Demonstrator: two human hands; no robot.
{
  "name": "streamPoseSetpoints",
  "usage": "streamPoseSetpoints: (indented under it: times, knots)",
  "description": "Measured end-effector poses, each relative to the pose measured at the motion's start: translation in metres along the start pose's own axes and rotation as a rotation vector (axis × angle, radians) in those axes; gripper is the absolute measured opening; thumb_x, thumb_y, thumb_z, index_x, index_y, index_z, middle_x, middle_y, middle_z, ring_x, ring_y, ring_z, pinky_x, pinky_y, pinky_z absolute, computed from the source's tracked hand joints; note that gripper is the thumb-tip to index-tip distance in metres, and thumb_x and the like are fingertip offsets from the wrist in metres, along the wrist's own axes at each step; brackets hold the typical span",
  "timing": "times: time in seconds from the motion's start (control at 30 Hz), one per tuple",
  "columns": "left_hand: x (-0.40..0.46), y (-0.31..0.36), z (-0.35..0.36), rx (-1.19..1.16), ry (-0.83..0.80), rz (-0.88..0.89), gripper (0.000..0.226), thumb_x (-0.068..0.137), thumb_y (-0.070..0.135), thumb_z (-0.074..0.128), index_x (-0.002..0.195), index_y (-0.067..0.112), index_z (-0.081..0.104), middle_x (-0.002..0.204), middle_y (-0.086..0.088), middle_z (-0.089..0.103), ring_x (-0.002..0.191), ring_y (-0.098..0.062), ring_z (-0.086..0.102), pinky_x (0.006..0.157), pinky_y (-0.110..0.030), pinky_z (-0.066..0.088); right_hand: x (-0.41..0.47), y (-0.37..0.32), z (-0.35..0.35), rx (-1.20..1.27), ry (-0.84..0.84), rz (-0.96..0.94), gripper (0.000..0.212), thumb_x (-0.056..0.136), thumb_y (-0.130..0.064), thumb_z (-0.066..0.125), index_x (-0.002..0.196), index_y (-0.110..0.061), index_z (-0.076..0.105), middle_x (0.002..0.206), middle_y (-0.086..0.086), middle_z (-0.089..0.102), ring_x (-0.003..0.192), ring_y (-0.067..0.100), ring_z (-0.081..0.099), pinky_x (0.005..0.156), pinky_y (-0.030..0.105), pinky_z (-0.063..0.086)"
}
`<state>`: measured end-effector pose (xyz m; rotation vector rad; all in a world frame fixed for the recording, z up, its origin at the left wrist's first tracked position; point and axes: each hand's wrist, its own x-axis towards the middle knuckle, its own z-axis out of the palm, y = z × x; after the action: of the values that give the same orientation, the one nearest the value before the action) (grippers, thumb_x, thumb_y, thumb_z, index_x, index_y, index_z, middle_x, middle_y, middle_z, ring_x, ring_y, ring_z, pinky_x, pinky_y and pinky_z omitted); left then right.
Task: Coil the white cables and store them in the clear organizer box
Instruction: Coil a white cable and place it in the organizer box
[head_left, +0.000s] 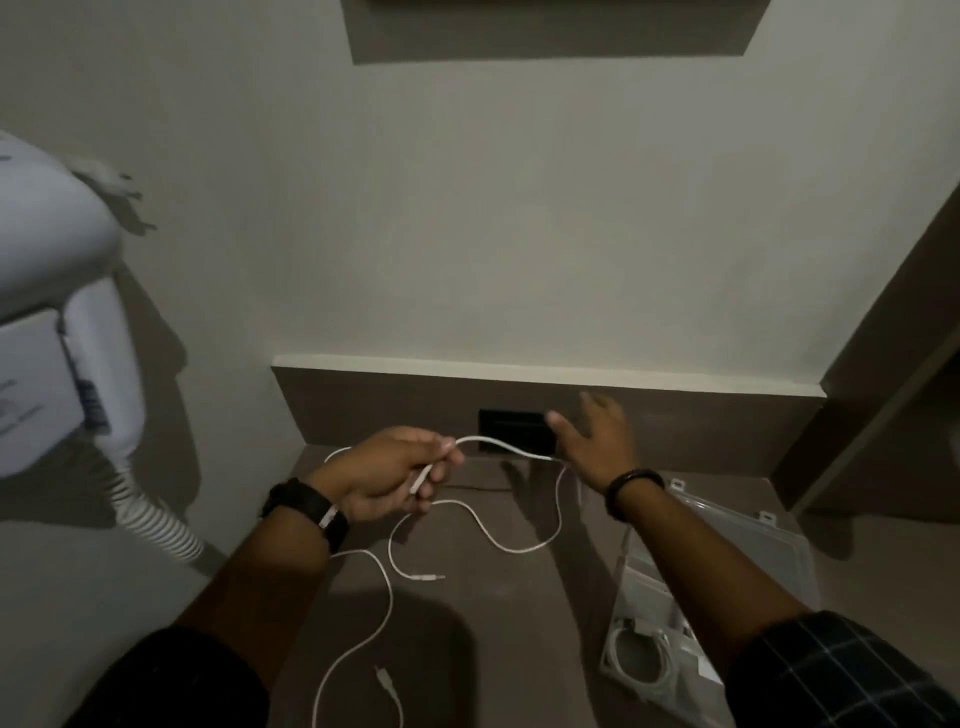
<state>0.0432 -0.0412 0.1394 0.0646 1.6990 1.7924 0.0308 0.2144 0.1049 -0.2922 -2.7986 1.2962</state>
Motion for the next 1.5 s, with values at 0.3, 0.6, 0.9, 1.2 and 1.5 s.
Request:
streamPoseSetpoints:
  times: [0.3,0.6,0.9,1.2,1.5]
  knots:
    - [-0.004,0.081,0.082,-0.502,-0.188,0.443,0.022,0.088,0.018,0.054,0.095,-0.001,0.063,0.095,-0.022,0.074,0.092,-0.031,0.071,0.08,-0.04,0.059,-0.075,-0.064,0.032,0.253,-0.306,-0.312,0.027,0.099,-0.027,0.038,0.088,-0.011,0.058,0.075,0.005,0.058,0.062,0.012,0.049,0.066,0.035,0.043]
    - [-0.025,0.1,0.055,0.715,0.004,0.477,0.02,0.093,0.02,0.055,0.094,0.01,0.072,0.092,-0.014,0.075,0.074,-0.009,0.066,0.072,-0.02,0.047,-0.065,-0.098,-0.064,-0.138,-0.033,-0.628,0.02,0.09,-0.031,0.056,0.085,-0.014,0.066,0.083,0.008,0.071,0.079,0.027,0.062,0.071,0.043,0.051]
    - [-0.057,0.105,0.051,0.181,-0.483,0.286,0.026,0.093,0.017,0.051,0.102,-0.003,0.064,0.089,-0.02,0.074,0.087,-0.036,0.071,0.079,-0.036,0.058,-0.056,-0.106,-0.076,0.266,-0.073,-0.582,0.015,0.088,-0.017,0.061,0.091,-0.01,0.073,0.087,0.005,0.074,0.076,0.008,0.062,0.073,0.023,0.05]
    - [-0.036,0.118,0.054,-0.172,-0.125,0.469,0.05,0.094,0.03,0.032,0.12,-0.007,0.056,0.12,-0.026,0.063,0.116,-0.035,0.059,0.1,-0.041,0.047,-0.085,-0.116,-0.025,-0.003,-0.13,-0.66,0.03,0.094,-0.027,0.049,0.068,-0.014,0.054,0.062,0.001,0.054,0.058,0.014,0.048,0.059,0.032,0.039]
    - [-0.042,0.1,0.059,0.085,-0.202,0.256,0.074,0.084,0.05,0.03,0.111,-0.012,0.059,0.1,-0.03,0.068,0.093,-0.039,0.065,0.088,-0.039,0.05,-0.056,-0.142,-0.094,-0.134,-0.001,-0.797,0.011,0.084,-0.023,0.066,0.085,-0.015,0.074,0.083,-0.002,0.073,0.075,0.01,0.064,0.069,0.023,0.05]
